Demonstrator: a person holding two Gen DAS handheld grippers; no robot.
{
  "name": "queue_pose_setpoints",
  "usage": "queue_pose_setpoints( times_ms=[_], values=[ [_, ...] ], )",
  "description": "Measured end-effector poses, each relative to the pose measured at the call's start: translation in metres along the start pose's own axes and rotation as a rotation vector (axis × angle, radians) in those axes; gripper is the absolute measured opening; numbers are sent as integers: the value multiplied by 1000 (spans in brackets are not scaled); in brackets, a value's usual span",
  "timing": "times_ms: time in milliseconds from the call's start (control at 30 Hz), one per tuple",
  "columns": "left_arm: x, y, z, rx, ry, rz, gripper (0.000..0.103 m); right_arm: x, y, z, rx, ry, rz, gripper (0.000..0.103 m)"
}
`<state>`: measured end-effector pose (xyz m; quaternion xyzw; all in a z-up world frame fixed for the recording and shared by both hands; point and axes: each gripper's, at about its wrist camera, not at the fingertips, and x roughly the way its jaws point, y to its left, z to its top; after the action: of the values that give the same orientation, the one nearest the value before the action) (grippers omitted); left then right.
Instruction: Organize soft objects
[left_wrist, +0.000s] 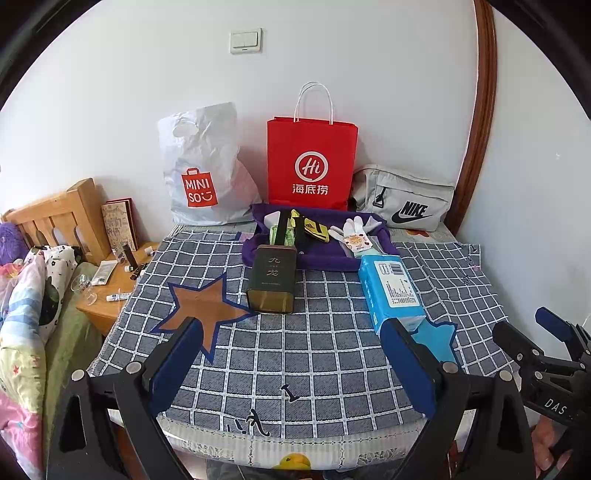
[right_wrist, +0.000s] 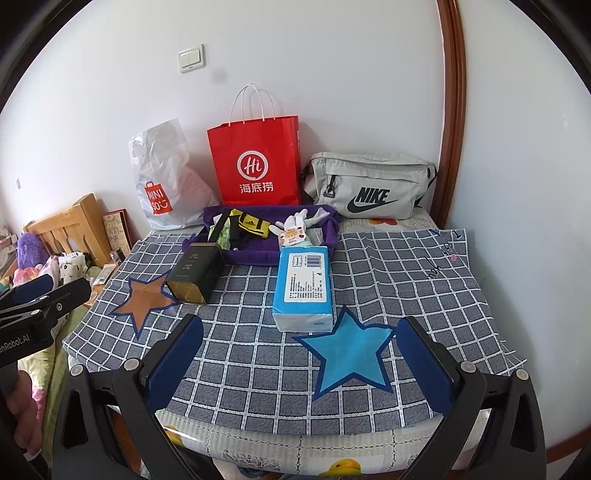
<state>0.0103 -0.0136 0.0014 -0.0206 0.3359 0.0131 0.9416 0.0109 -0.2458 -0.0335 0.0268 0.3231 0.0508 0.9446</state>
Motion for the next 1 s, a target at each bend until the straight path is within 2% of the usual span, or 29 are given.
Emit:
queue_pose_setpoints(
  times_ms=[1000],
  values=[
    [1, 1, -4, -9, 5, 4, 97, 0, 2, -1, -1, 0, 0, 103]
  ],
)
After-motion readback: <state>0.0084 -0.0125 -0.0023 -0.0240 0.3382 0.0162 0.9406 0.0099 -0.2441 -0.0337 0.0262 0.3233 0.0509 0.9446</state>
